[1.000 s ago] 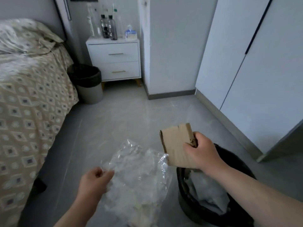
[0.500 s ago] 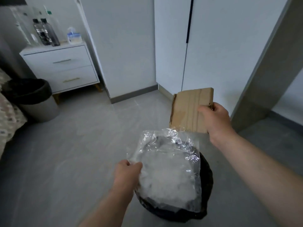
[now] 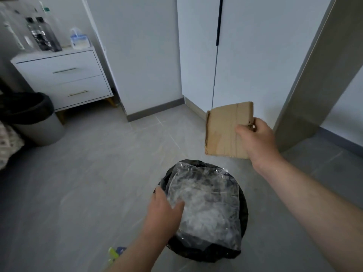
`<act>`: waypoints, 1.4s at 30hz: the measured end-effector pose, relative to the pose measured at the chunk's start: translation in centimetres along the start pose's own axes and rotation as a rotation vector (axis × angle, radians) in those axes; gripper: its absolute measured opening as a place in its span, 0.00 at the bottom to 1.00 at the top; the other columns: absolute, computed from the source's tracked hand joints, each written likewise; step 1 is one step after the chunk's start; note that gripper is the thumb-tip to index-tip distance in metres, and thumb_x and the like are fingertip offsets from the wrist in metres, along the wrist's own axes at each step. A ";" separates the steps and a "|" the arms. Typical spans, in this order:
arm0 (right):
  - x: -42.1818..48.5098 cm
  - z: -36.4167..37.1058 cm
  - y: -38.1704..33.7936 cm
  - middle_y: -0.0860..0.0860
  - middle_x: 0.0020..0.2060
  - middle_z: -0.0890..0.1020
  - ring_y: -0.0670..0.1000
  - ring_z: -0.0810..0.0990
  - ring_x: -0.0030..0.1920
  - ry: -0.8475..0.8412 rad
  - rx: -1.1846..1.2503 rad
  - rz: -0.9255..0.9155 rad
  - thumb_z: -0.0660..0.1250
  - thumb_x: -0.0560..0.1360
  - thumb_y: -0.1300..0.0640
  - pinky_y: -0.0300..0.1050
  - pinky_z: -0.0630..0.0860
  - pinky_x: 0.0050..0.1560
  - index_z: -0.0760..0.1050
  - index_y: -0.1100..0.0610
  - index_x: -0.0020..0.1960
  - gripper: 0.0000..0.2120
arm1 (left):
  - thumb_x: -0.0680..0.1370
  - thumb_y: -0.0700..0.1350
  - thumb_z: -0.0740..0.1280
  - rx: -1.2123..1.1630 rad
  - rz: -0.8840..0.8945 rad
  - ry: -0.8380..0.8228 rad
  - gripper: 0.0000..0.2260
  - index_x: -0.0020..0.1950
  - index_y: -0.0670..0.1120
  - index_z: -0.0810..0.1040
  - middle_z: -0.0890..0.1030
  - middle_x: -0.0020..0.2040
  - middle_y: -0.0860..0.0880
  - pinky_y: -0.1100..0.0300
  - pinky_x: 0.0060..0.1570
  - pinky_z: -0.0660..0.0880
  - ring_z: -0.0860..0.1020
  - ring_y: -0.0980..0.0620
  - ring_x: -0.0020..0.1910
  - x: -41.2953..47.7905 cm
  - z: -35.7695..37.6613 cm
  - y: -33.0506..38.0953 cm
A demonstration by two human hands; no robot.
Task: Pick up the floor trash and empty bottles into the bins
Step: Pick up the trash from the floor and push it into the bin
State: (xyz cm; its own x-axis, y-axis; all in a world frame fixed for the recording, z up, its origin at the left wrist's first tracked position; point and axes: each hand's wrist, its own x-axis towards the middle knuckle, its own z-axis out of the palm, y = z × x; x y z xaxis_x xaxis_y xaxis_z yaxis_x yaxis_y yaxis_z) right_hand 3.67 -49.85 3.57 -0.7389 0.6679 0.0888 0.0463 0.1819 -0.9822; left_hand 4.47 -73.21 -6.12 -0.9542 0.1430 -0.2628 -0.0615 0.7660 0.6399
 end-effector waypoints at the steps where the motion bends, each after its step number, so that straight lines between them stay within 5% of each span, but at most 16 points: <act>1: -0.4 0.3 0.2 0.49 0.41 0.79 0.49 0.78 0.41 -0.089 -0.070 0.003 0.65 0.72 0.58 0.42 0.72 0.37 0.75 0.52 0.46 0.04 | 0.78 0.57 0.60 0.137 0.052 -0.020 0.34 0.77 0.42 0.49 0.56 0.77 0.43 0.51 0.74 0.57 0.55 0.45 0.76 -0.4 -0.1 -0.3; 4: -2.6 1.5 1.9 0.49 0.35 0.76 0.48 0.73 0.34 -0.436 -0.424 -0.030 0.66 0.72 0.59 0.37 0.68 0.32 0.74 0.54 0.43 0.01 | 0.79 0.63 0.48 0.449 0.214 -0.027 0.37 0.77 0.43 0.37 0.36 0.78 0.46 0.53 0.75 0.38 0.37 0.48 0.77 -1.6 -0.5 -1.6; 8: -6.3 3.6 6.0 0.46 0.38 0.77 0.50 0.76 0.38 -0.592 -0.831 -0.381 0.63 0.71 0.52 0.44 0.72 0.36 0.72 0.50 0.49 0.07 | 0.67 0.76 0.53 0.523 0.190 -0.193 0.54 0.75 0.43 0.31 0.26 0.71 0.49 0.52 0.75 0.36 0.29 0.49 0.74 -2.4 -0.4 -4.2; 11: -8.5 4.9 9.5 0.49 0.52 0.78 0.53 0.76 0.52 -0.775 -1.126 -0.584 0.61 0.75 0.49 0.47 0.74 0.49 0.67 0.49 0.62 0.16 | 0.64 0.75 0.59 0.451 0.194 -0.230 0.57 0.75 0.45 0.30 0.26 0.73 0.48 0.53 0.74 0.36 0.26 0.53 0.71 -2.3 -0.1 -5.2; 14: -9.3 5.8 12.1 0.55 0.70 0.67 0.59 0.67 0.69 -1.061 -1.270 -0.376 0.61 0.76 0.43 0.55 0.66 0.67 0.55 0.48 0.74 0.31 | 0.64 0.73 0.62 0.398 0.212 -0.211 0.58 0.75 0.45 0.30 0.26 0.73 0.49 0.55 0.74 0.37 0.26 0.53 0.71 -2.2 -0.1 -5.4; 17: -9.6 6.6 13.7 0.54 0.78 0.50 0.57 0.51 0.77 -1.225 -1.355 -0.176 0.52 0.77 0.35 0.57 0.54 0.74 0.43 0.46 0.78 0.35 | 0.64 0.73 0.63 0.358 0.217 -0.213 0.58 0.75 0.46 0.30 0.24 0.73 0.50 0.54 0.75 0.39 0.26 0.53 0.72 -2.2 0.1 -5.8; 25: -9.0 9.5 17.4 0.54 0.78 0.42 0.59 0.45 0.78 -1.395 -1.434 0.276 0.48 0.77 0.34 0.56 0.45 0.75 0.37 0.44 0.77 0.35 | 0.61 0.73 0.66 0.276 0.213 -0.198 0.61 0.75 0.47 0.31 0.24 0.72 0.53 0.58 0.73 0.39 0.27 0.58 0.69 -1.8 0.4 -6.3; 29: -8.9 10.1 17.9 0.56 0.78 0.53 0.58 0.52 0.77 -1.376 -1.410 0.309 0.49 0.77 0.37 0.56 0.49 0.75 0.52 0.50 0.78 0.33 | 0.59 0.73 0.66 0.264 0.200 -0.198 0.62 0.75 0.47 0.31 0.23 0.70 0.55 0.55 0.75 0.40 0.26 0.57 0.70 -1.8 0.4 -6.2; 31: -9.2 9.8 17.6 0.55 0.76 0.60 0.56 0.59 0.75 -1.221 -1.264 0.372 0.52 0.75 0.36 0.53 0.54 0.74 0.61 0.51 0.75 0.33 | 0.60 0.73 0.66 0.278 0.201 -0.206 0.61 0.75 0.47 0.31 0.23 0.70 0.54 0.53 0.76 0.41 0.25 0.56 0.70 -1.8 0.3 -6.2; 34: -9.1 8.8 15.2 0.55 0.72 0.69 0.54 0.67 0.71 -1.069 -1.056 0.360 0.51 0.81 0.43 0.45 0.60 0.72 0.70 0.56 0.71 0.25 | 0.63 0.73 0.64 0.296 0.246 -0.196 0.57 0.77 0.48 0.34 0.26 0.72 0.54 0.54 0.75 0.39 0.26 0.56 0.70 -2.0 -0.3 -6.2; 39: -8.8 9.2 7.2 0.50 0.76 0.60 0.49 0.56 0.76 -1.075 -0.969 0.091 0.46 0.83 0.47 0.41 0.50 0.74 0.58 0.52 0.77 0.24 | 0.60 0.78 0.56 0.103 0.308 -0.016 0.56 0.78 0.49 0.44 0.33 0.72 0.59 0.62 0.72 0.38 0.33 0.59 0.74 -2.9 -3.7 -6.5; 42: -10.8 11.2 1.9 0.47 0.76 0.60 0.49 0.57 0.76 -1.055 -0.885 0.032 0.48 0.81 0.42 0.45 0.53 0.75 0.57 0.50 0.77 0.26 | 0.62 0.77 0.55 0.024 0.284 0.073 0.53 0.78 0.48 0.48 0.40 0.77 0.55 0.61 0.73 0.40 0.35 0.59 0.74 -4.2 -7.0 -7.5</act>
State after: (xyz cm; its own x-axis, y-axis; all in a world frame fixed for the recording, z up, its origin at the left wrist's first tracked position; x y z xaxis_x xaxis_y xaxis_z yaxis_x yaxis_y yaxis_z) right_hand 4.25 -64.79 -1.06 -0.8660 -0.1066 -0.4885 0.1869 0.8371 -0.5142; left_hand 6.90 -83.90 -4.79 -0.9508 0.3091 -0.0222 0.2175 0.7165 0.6629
